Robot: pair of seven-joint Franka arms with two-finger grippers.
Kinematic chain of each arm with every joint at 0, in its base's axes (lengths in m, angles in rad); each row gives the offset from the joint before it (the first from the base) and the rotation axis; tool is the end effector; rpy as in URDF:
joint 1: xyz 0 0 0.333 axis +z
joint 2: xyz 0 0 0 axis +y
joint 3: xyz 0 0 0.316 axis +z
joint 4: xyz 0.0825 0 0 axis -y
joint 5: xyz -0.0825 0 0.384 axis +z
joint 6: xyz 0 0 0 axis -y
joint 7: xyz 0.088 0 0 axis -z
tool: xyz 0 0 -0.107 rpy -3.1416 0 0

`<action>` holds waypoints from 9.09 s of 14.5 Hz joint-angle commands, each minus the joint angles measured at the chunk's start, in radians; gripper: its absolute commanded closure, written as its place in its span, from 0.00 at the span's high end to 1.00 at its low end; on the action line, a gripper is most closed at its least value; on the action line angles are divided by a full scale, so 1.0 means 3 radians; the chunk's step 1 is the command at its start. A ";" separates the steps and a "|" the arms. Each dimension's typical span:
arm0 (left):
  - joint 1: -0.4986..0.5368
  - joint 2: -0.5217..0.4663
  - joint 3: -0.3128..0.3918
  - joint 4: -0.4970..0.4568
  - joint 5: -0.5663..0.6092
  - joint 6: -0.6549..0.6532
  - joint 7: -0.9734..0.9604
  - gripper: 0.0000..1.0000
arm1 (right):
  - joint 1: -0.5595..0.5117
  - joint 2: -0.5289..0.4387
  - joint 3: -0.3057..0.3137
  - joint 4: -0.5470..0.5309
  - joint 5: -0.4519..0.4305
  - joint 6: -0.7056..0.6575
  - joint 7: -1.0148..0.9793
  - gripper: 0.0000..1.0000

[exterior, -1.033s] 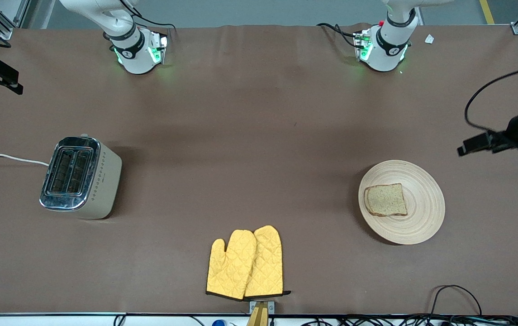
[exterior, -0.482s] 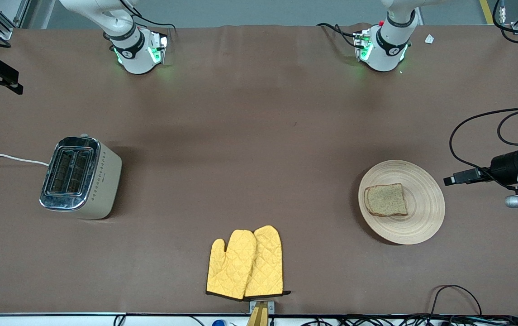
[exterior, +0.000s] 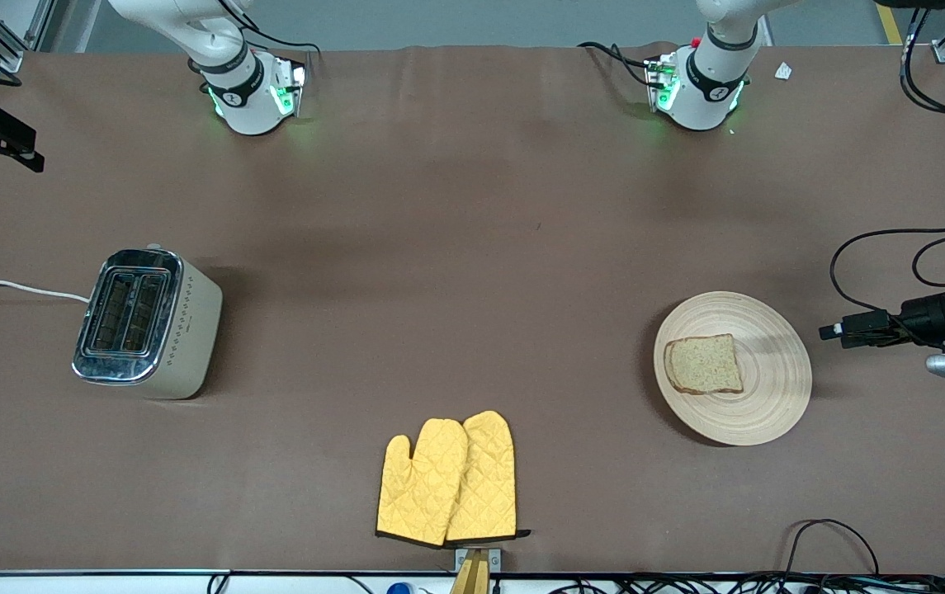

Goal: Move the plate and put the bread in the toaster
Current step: 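Reach the left gripper to the rim of the wooden plate, then push the wooden plate with the left gripper toward the table middle, then release the plate rim and draw the left gripper back, then raise the left gripper away while the right gripper moves over the bread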

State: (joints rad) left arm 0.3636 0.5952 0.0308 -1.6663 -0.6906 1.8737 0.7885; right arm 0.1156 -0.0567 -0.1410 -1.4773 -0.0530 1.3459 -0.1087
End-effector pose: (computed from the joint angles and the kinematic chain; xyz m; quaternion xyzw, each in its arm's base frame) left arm 0.6156 0.2018 0.2477 0.9398 -0.0241 0.0113 0.3407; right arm 0.5113 -0.0222 0.6787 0.9984 0.0369 -0.0390 0.0195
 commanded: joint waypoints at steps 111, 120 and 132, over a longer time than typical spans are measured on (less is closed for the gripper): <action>-0.0532 -0.1446 -0.1427 0.1034 0.2526 -0.1265 -0.3743 1.00 | 0.0391 0.0035 0.0010 -0.0414 0.0688 0.0417 0.0516 1.00; -0.1574 -0.1979 -0.0237 0.0840 0.2614 -0.1720 -0.3170 1.00 | 0.0826 0.0245 0.0010 -0.1528 0.1347 0.1751 0.1042 1.00; -0.1539 -0.2183 -0.0184 0.0201 0.2271 -0.1035 -0.3150 1.00 | 0.1572 0.1267 0.0020 -0.1498 0.1368 0.3065 0.1216 1.00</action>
State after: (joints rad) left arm -0.0929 -0.0554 -0.0351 -1.6002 0.0076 1.5452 -0.1741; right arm 0.5515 0.2689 -0.1282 -1.9327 0.3370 2.1988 0.2585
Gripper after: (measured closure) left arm 0.000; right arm 0.000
